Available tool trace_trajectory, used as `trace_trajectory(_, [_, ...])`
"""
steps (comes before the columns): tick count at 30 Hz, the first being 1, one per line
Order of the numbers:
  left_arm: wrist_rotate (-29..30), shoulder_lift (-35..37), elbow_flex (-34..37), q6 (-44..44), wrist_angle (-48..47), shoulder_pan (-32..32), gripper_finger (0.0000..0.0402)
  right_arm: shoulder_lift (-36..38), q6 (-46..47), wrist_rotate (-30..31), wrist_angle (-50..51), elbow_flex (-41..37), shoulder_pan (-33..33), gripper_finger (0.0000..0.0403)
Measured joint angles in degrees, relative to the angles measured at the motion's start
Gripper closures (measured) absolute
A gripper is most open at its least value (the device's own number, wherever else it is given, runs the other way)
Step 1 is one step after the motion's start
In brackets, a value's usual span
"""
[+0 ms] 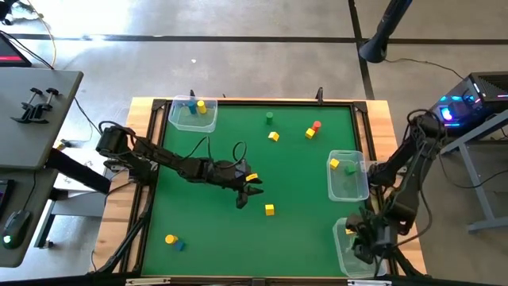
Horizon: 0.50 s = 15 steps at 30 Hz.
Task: Sort blocks by size
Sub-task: Put the green triangular block into the bottom transparent bin, then put the green cylindrical block into the top transparent bin
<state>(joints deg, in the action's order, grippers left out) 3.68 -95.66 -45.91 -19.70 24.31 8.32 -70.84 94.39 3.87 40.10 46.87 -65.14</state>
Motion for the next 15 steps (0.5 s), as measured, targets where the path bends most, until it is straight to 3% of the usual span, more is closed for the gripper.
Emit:
trace_trajectory(7, [0.0, 0.0, 0.0, 0.1, -0.3, 0.0, 0.0241, 0.0, 4.6, -1.2, 1.1, 0.0, -1.4, 0.0262])
trace_trajectory(15, [0.0, 0.0, 0.0, 0.0, -0.5, 0.0, 0.0241, 0.0, 4.5, 7.0, 6.0, -0.1, -1.2, 0.0255])
